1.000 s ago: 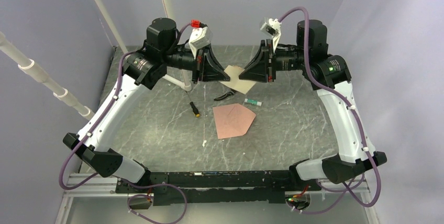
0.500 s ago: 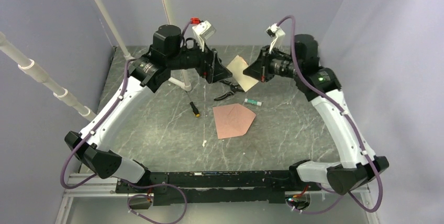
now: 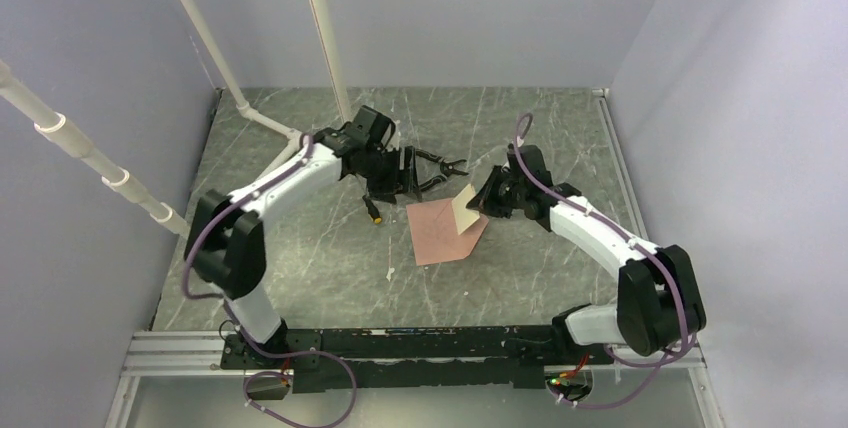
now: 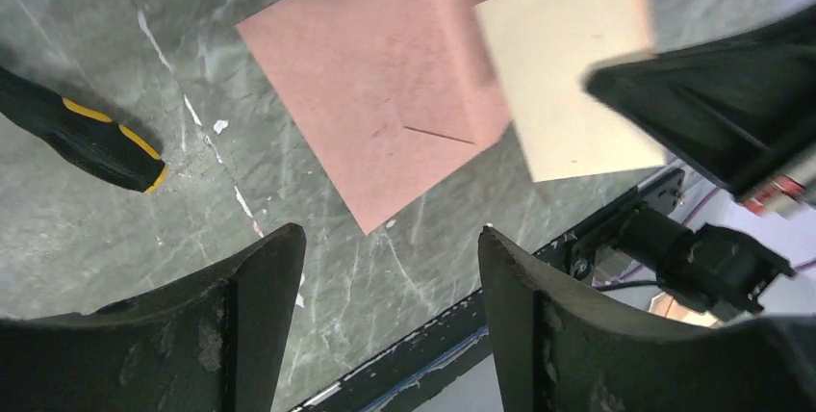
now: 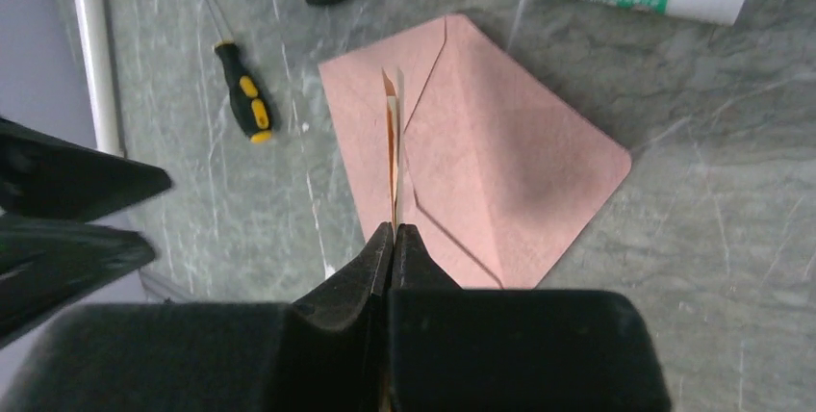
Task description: Place the letter into the envelope and seal it
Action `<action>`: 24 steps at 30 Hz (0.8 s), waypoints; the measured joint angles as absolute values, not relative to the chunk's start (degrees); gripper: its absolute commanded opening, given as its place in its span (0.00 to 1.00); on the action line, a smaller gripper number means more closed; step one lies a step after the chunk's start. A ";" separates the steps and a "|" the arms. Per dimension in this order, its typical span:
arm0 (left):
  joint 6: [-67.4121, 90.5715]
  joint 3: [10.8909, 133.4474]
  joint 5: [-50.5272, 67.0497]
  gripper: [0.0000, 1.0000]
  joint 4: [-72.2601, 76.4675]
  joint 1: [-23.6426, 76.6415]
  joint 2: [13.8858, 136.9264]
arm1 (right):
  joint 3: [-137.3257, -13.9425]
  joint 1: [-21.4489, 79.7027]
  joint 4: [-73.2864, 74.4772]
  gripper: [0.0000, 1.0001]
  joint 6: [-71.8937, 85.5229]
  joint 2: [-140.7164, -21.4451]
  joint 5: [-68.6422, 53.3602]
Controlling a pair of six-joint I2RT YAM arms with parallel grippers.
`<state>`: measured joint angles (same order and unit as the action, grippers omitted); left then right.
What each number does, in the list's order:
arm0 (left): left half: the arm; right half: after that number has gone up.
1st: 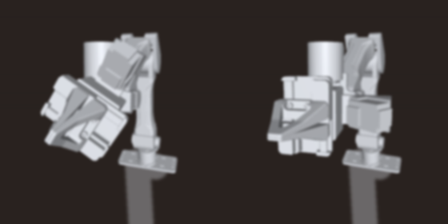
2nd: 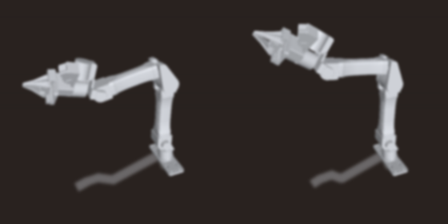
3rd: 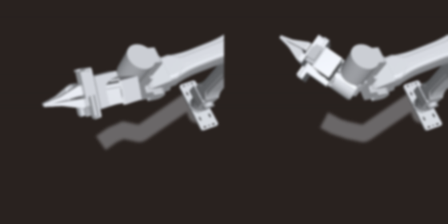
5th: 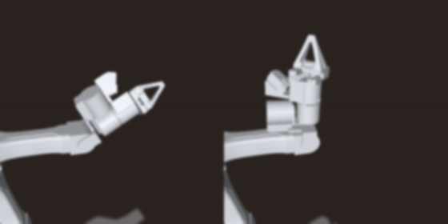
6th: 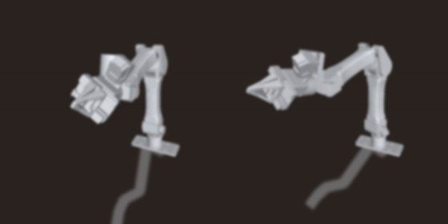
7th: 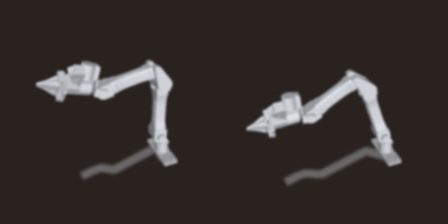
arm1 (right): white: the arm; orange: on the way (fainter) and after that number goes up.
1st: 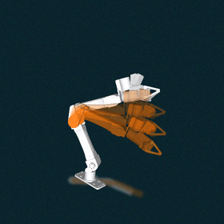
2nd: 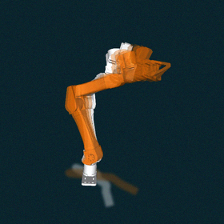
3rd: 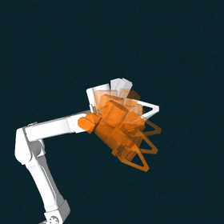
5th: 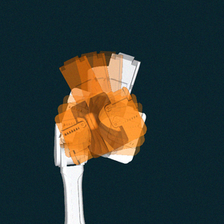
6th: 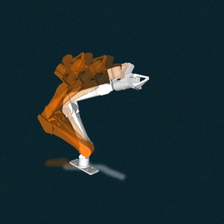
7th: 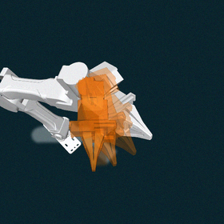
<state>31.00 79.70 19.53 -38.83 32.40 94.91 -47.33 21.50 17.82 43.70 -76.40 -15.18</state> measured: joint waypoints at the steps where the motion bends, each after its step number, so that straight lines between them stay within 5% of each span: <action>1: 31.92 79.59 19.44 0.70 -39.33 32.40 96.79 | -46.39 21.52 16.19 0.00 44.31 -76.40 -14.66; 9: 38.68 75.37 20.18 0.59 -37.10 32.38 101.93 | -37.06 22.35 1.08 0.00 46.65 -80.25 -10.46; 24: 41.41 75.55 19.07 0.62 -38.52 32.69 110.85 | -26.50 23.90 -15.68 0.00 43.90 -82.70 -6.24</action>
<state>41.41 75.55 19.07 -38.52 32.69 110.85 -26.50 23.90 -15.68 43.90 -82.70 -6.24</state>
